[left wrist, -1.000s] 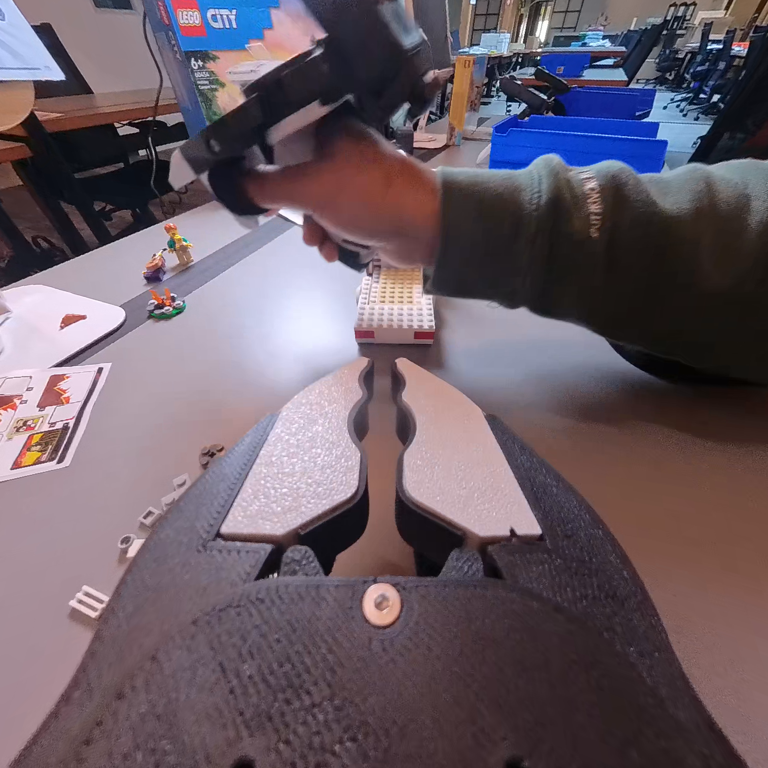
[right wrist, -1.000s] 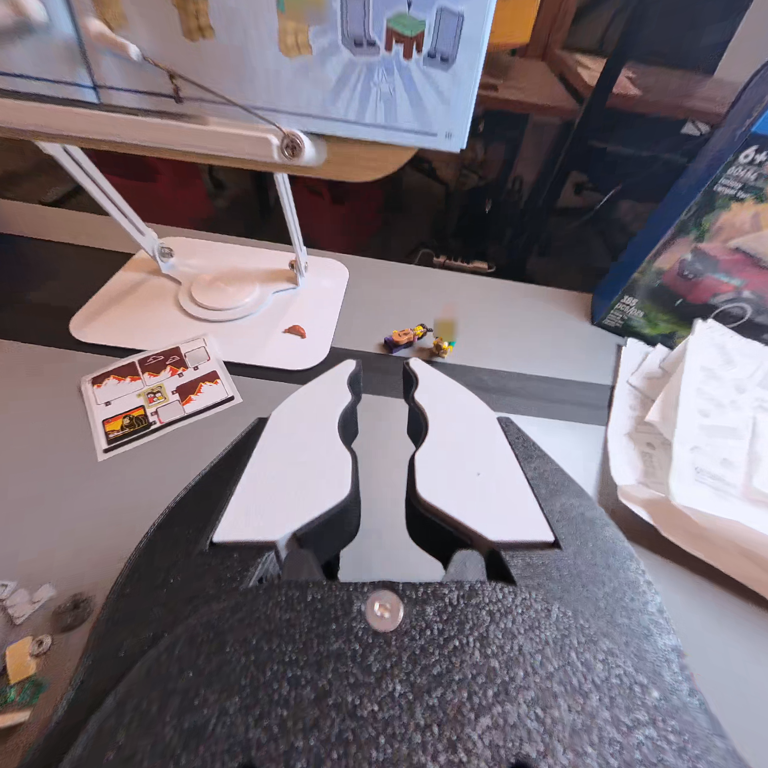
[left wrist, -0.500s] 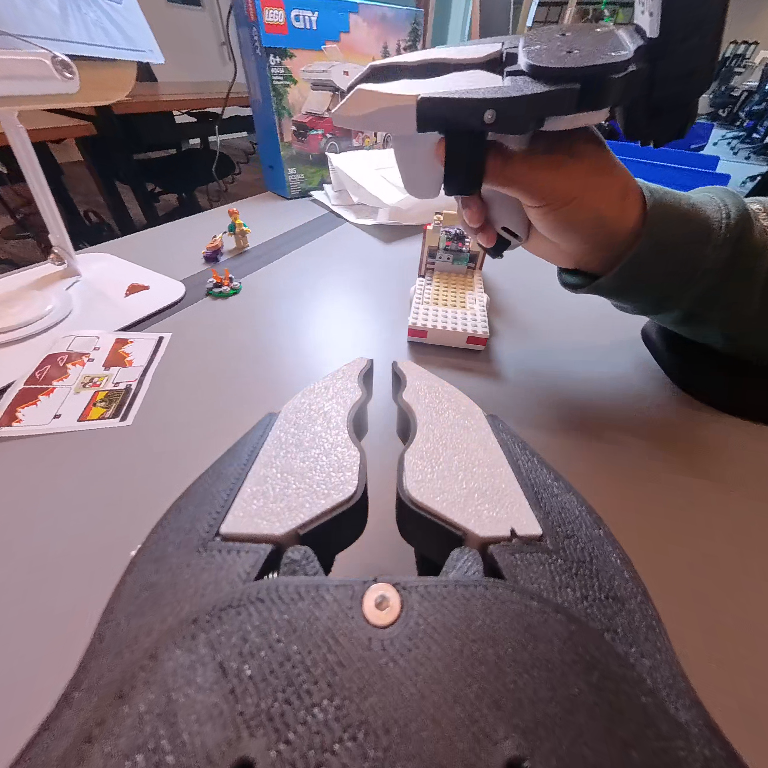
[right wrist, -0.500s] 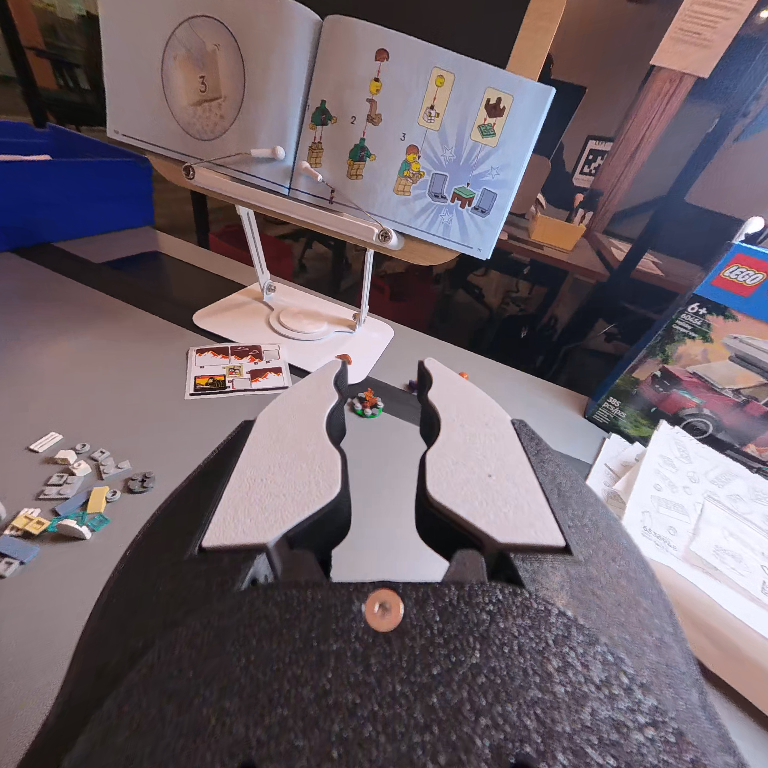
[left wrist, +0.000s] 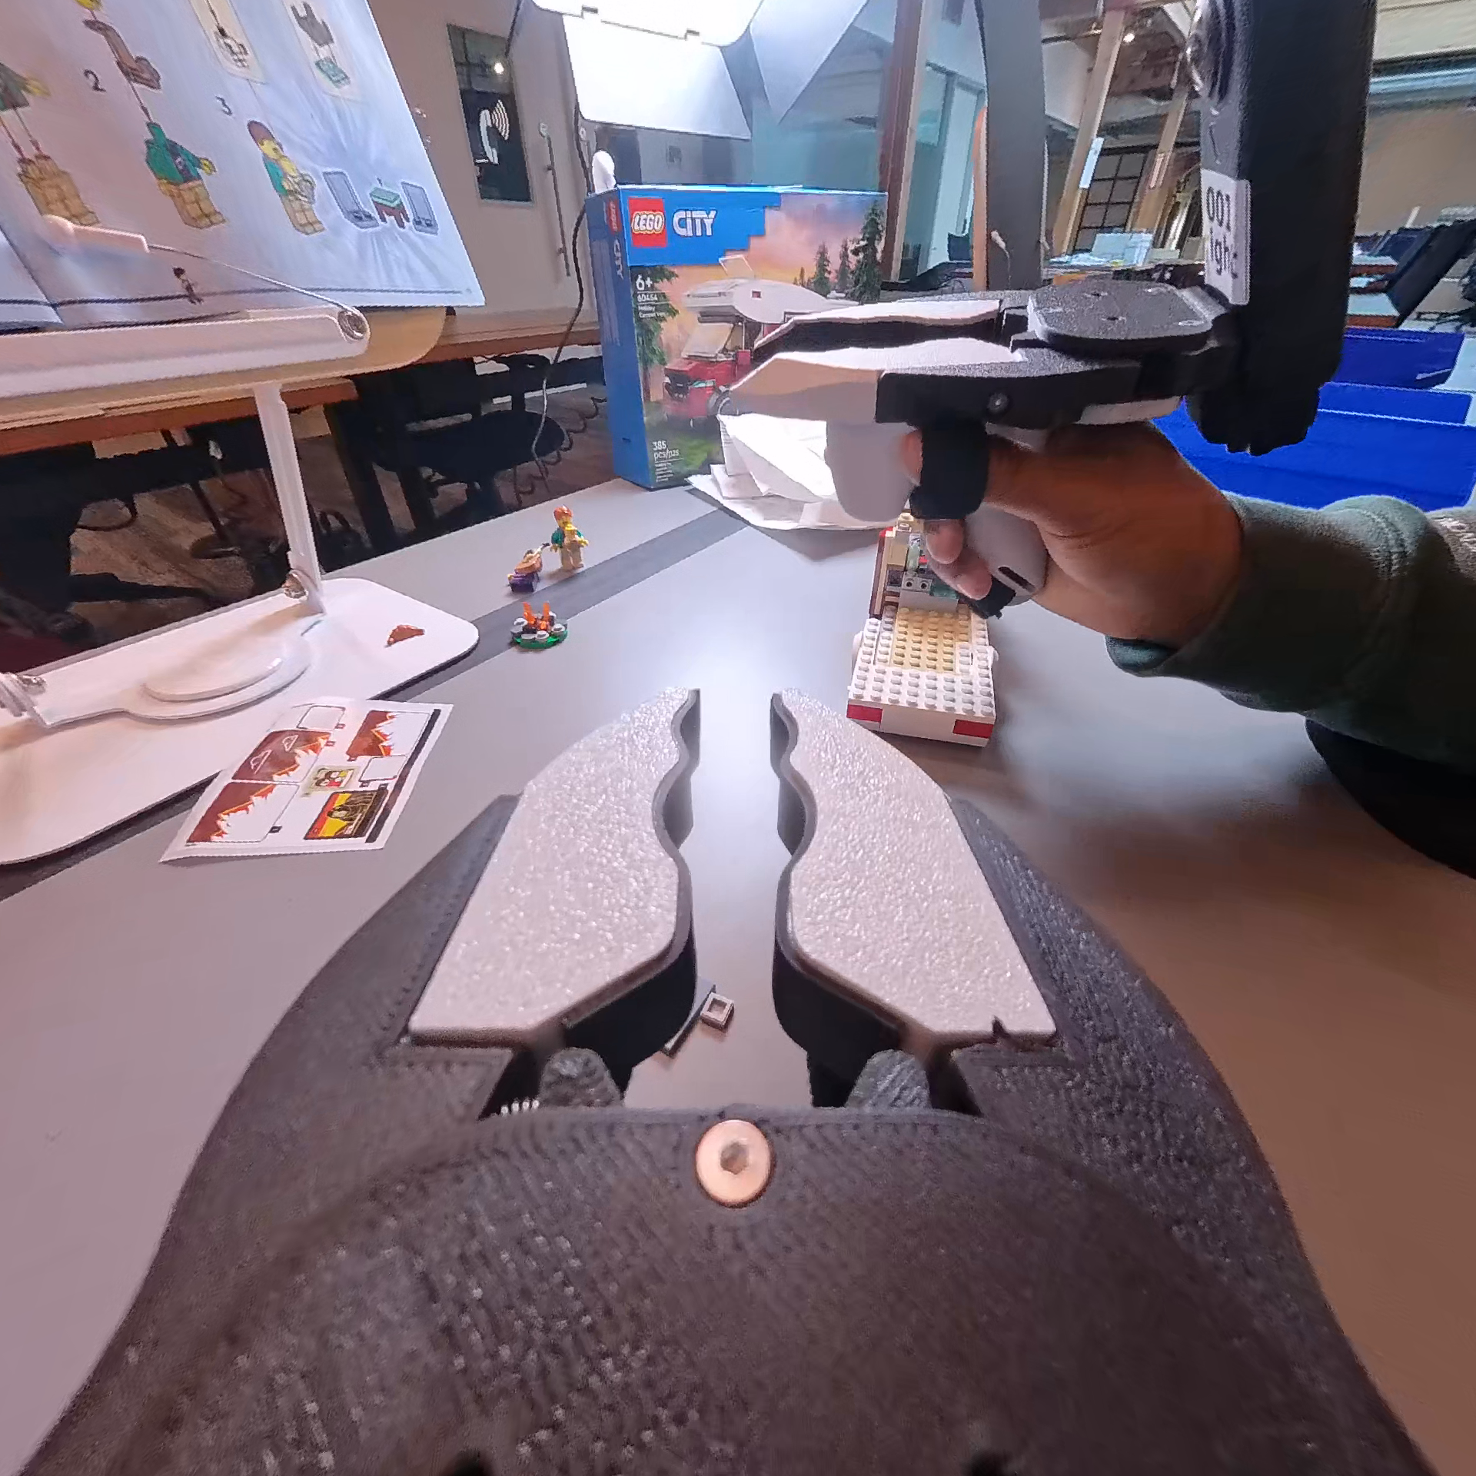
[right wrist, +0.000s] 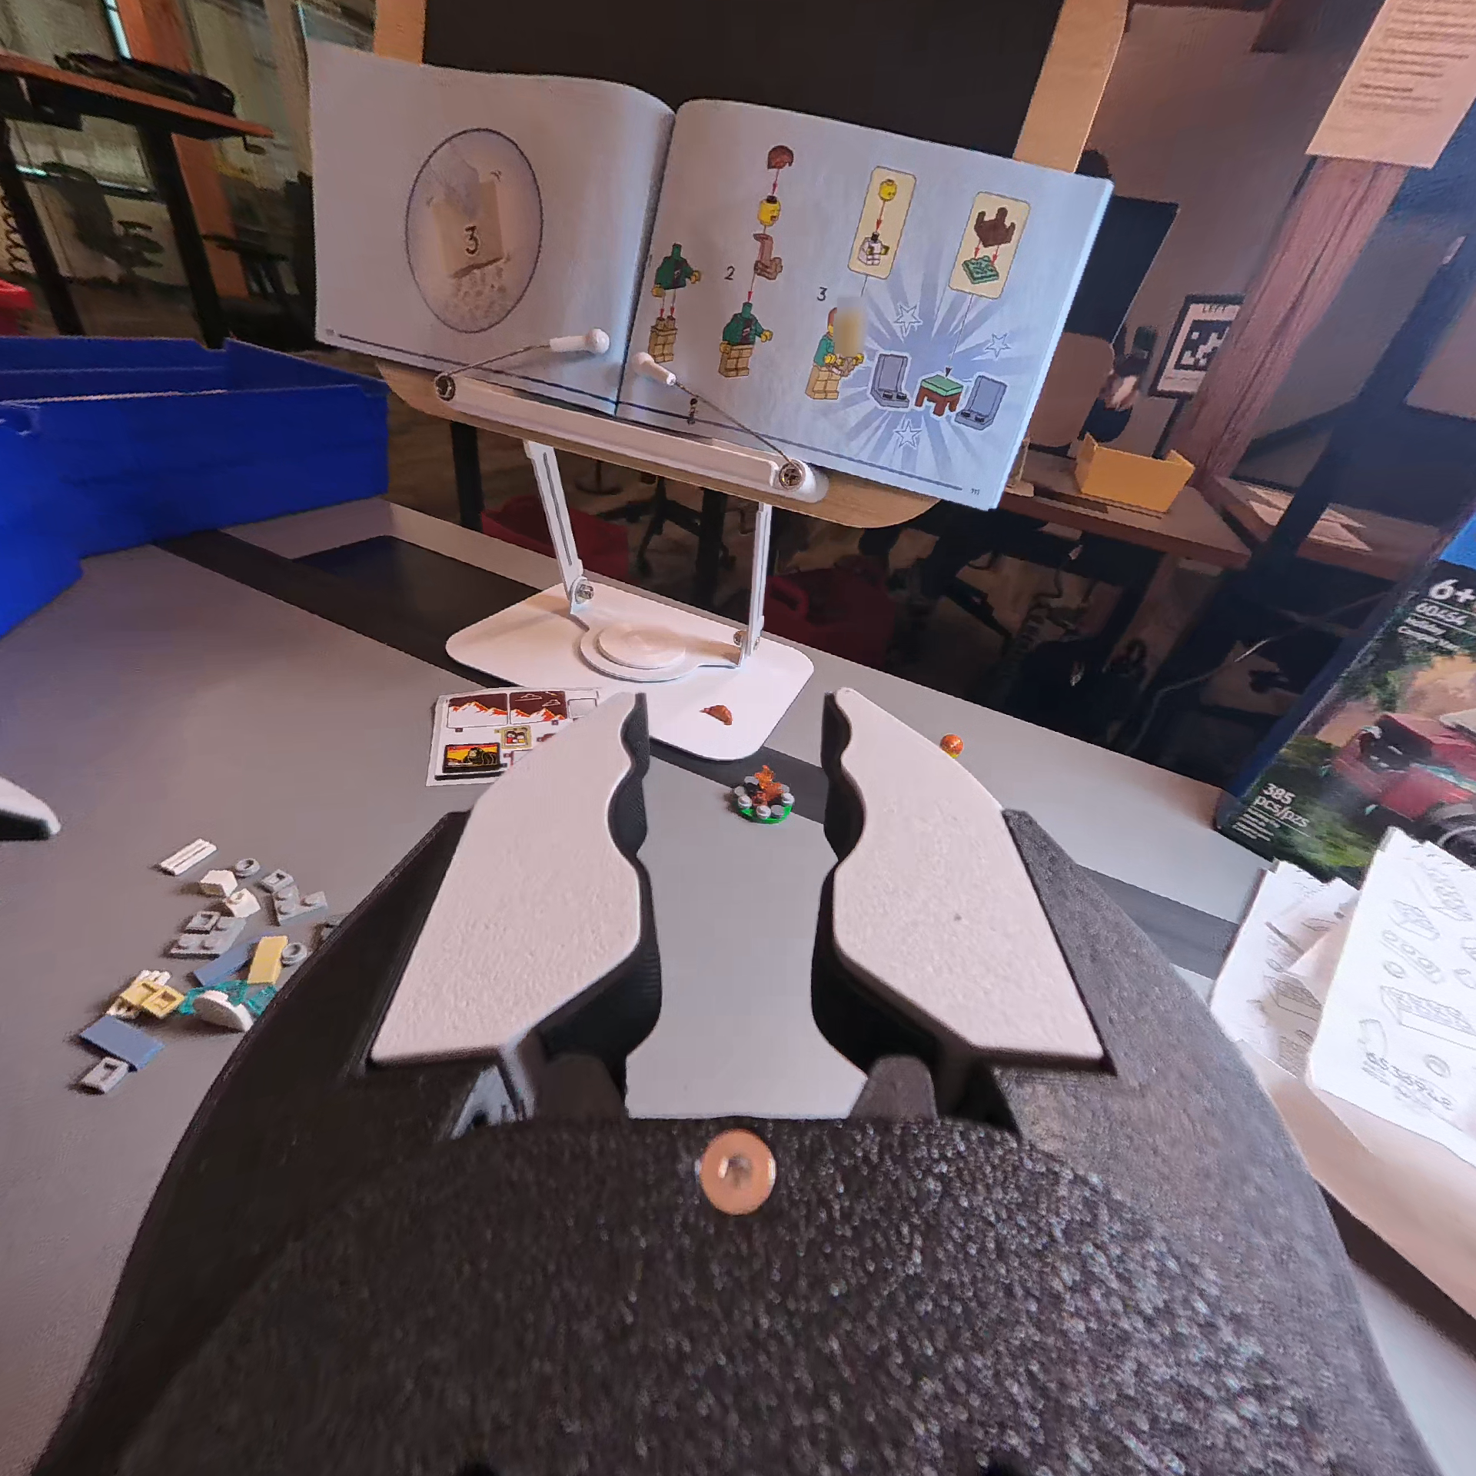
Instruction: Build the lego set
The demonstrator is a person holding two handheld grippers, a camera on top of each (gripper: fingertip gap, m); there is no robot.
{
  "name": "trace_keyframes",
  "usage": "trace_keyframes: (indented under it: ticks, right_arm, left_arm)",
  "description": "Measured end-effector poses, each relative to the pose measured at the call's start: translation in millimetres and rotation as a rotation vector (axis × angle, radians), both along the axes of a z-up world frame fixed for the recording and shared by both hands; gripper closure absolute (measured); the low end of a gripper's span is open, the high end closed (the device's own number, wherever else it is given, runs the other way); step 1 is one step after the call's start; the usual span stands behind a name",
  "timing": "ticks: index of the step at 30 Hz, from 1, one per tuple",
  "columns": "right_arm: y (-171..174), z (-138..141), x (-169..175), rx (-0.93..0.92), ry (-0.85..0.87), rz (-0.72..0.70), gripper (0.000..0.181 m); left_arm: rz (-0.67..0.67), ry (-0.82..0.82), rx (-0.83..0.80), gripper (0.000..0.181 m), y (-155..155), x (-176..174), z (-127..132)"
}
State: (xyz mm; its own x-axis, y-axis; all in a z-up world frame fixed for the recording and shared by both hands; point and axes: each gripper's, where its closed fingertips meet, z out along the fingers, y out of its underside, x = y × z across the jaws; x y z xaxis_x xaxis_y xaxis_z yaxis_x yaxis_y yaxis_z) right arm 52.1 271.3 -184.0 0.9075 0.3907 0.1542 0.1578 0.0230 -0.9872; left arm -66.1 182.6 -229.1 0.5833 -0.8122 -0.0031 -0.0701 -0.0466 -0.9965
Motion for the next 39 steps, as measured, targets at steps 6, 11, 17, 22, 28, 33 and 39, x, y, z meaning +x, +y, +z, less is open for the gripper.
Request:
trace_keyframes:
  ticks: [6,11,17,22,28,33,39]
  right_arm:
    - [-5,0,-4,0.01,-0.001,0.018,0.136]
    - [-12,13,-7,0.058,0.009,0.033,0.132]
    - [25,57,-12,0.12,-0.004,-0.017,0.134]
    - [96,99,-10,0.181,0.034,-0.046,0.148]
    - [172,114,1,0.168,-0.007,-0.114,0.176]
    - [199,110,4,0.141,-0.018,-0.142,0.177]
    - [209,109,2,0.138,-0.042,-0.147,0.176]
  left_arm:
    - [0.041,0.006,0.037,0.158,2,-4,6]
    - [0.114,0.0,0.108,0.155,5,-15,21]
    - [0.142,0.01,0.095,0.154,11,-17,17]
    - [0.156,0.042,0.122,0.154,8,-20,16]
    - [0.154,0.042,0.1,0.155,11,-22,12]
    - [0.13,0.035,0.074,0.155,11,-20,8]
    - [0.114,0.029,0.042,0.155,12,-19,3]
